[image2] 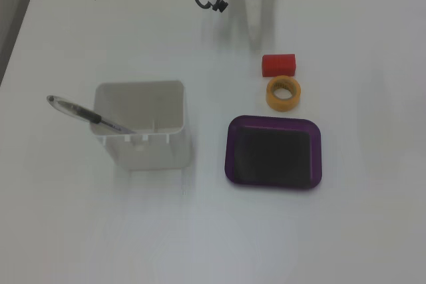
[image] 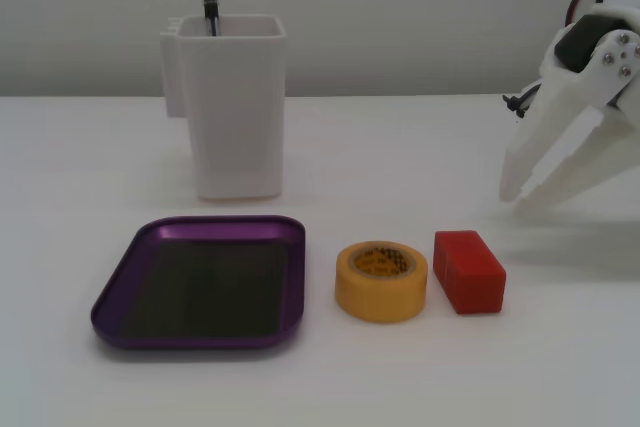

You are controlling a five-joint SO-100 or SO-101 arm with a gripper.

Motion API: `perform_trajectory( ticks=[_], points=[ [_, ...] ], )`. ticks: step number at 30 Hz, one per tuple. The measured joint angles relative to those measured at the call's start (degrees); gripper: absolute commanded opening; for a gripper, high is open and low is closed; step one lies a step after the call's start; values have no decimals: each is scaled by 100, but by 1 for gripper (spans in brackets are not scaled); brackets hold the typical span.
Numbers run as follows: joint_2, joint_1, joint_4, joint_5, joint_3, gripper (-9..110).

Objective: Pick up the red cube and place it in the box.

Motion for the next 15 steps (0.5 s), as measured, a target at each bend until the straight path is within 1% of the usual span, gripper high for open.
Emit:
perform_trajectory(
  ticks=[8, 15],
  points=[
    [0, 9, -105, 0, -18, 0],
    [0, 26, -105, -35, -369, 0]
  ],
)
